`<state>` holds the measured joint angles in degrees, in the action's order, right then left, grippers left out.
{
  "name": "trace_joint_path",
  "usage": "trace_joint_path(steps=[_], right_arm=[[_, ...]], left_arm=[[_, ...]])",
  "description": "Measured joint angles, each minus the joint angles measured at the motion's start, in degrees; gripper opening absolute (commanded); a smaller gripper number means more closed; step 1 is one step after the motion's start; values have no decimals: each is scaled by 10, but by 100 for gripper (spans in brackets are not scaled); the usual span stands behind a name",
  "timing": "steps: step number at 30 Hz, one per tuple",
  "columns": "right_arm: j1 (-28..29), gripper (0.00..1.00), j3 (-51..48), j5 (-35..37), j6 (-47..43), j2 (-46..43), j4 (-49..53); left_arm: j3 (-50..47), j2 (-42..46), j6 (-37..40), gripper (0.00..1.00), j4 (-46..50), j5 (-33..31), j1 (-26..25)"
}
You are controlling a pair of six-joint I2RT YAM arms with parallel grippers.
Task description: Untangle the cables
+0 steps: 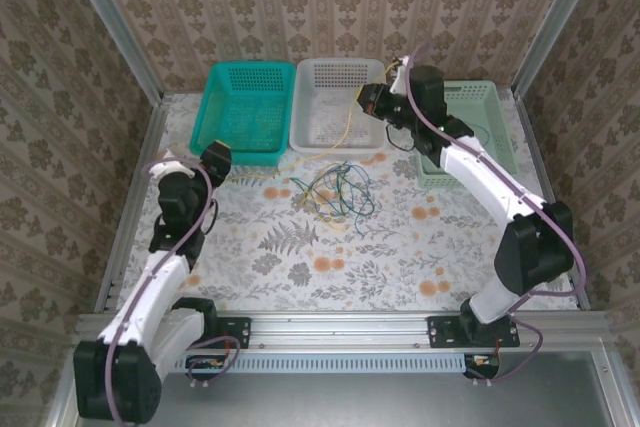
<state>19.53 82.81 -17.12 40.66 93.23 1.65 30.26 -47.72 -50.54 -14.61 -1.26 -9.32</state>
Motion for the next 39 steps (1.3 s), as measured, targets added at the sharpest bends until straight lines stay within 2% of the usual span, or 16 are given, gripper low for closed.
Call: trace_joint_path(steps=[5,6,10,14,18,20,22,28,39], right_arm=[[18,0,88,2,-63,47,91],[24,0,108,4,-79,59,112],[50,0,181,9,-141,103,195],[68,0,216,7,-184,123,254],[78,0,242,3,-213,134,296],[81,0,252,-5,-221,138,309],[82,0,255,-16,-228,138,318],[83,0,259,-40,-229,138,332],[83,0,260,-74,-207,138,332]], left_arm=[[97,84,161,95,163,-40,-8],[121,85,196,97,193,-40,-9],[196,55,319,96,272,-31,-34],[249,-10,429,93,317,12,-94],[327,-139,543,90,362,55,-200],[346,-196,585,90,374,81,-235],[348,-239,617,90,385,112,-252],[361,-293,658,89,402,182,-255],[369,-335,675,81,413,244,-256]])
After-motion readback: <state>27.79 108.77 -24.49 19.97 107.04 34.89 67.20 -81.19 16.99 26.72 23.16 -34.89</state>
